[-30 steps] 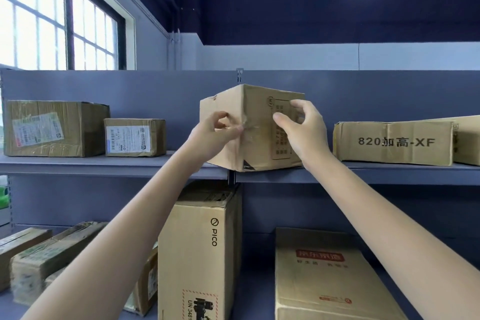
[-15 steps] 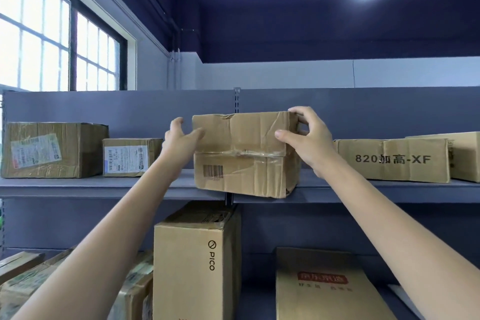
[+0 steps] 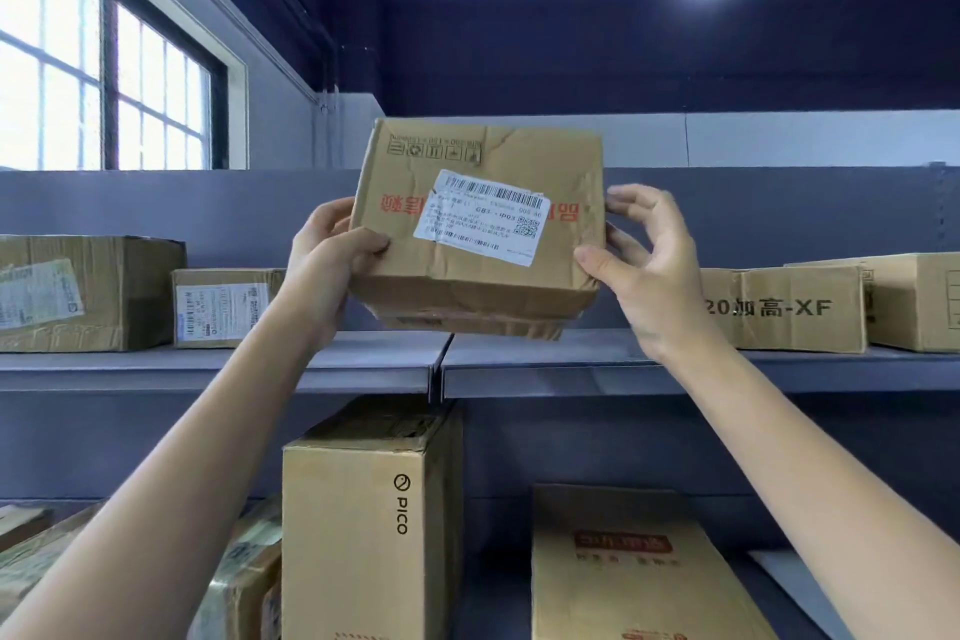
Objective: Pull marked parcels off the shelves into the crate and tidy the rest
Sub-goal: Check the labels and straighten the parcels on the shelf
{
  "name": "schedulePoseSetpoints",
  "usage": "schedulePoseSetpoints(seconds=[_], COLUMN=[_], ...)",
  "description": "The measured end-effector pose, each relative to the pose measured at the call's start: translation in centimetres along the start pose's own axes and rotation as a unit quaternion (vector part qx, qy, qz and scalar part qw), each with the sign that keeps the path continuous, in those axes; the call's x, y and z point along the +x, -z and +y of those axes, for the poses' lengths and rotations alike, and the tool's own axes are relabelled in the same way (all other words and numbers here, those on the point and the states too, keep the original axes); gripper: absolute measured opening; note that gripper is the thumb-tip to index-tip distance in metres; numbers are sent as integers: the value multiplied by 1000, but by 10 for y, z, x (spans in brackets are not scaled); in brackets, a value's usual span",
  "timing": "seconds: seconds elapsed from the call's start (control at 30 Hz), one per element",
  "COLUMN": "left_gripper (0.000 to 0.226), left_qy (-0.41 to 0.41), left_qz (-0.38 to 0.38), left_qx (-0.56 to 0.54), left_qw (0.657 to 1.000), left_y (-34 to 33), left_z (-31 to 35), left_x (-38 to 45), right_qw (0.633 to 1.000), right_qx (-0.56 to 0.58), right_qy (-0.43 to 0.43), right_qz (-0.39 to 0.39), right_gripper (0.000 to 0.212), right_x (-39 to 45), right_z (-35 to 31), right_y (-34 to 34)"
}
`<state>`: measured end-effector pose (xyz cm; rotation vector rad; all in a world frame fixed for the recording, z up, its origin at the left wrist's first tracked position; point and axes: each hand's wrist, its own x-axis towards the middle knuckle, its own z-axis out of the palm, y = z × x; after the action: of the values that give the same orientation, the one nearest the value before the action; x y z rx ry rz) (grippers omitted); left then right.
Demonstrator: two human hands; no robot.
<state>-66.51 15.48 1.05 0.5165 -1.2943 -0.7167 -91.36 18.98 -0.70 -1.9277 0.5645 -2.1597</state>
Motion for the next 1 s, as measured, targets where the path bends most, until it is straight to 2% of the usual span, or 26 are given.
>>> schedulePoseSetpoints(seconds=[0.07, 0.17, 0.27, 0.37, 0.47, 0.53, 0.6, 0.67, 0.8, 0.9, 1.0], left_gripper=[38, 54, 73, 92, 105, 105, 104, 104, 96, 91, 93], left_qy=[-16, -19, -36, -57, -86, -142, -197, -214, -192, -211, -206], left_qz=[3, -15, -40, -65, -39, -24, -28, -54, -93, -75, -75], left_qx=[16, 65, 215, 399, 539, 619, 683, 719, 720, 740, 741], left_qw=[1000, 998, 975, 913, 837, 772, 703, 659, 660, 634, 635], left_y=[2, 8, 19, 29, 30, 27, 21, 12, 2, 7, 14], left_z=[-2, -6, -17, -27, -24, -18, -11, -8, -11, -21, -30], left_x=[-2, -6, -8, -10, -12, -11, -4, 5, 21, 31, 39], right_qw=[1000, 996, 985, 958, 927, 910, 872, 834, 828, 815, 808], right_qx=[-8, -36, -97, -222, -326, -384, -470, -531, -525, -546, -559], right_qy=[1, -30, -83, -84, -67, -33, 18, 39, -2, 7, 17], right_qz=[-29, -75, -114, -160, -171, -156, -134, -144, -199, -192, -188], right_gripper=[65, 80, 92, 100, 103, 110, 112, 113, 115, 115, 113], right_x=[-2, -9, -13, -17, -17, -11, 2, 18, 35, 38, 43], right_z=[2, 14, 34, 43, 41, 36, 31, 28, 38, 50, 64], right_y=[-2, -5, -7, -13, -21, -28, -33, -38, -50, -61, -72])
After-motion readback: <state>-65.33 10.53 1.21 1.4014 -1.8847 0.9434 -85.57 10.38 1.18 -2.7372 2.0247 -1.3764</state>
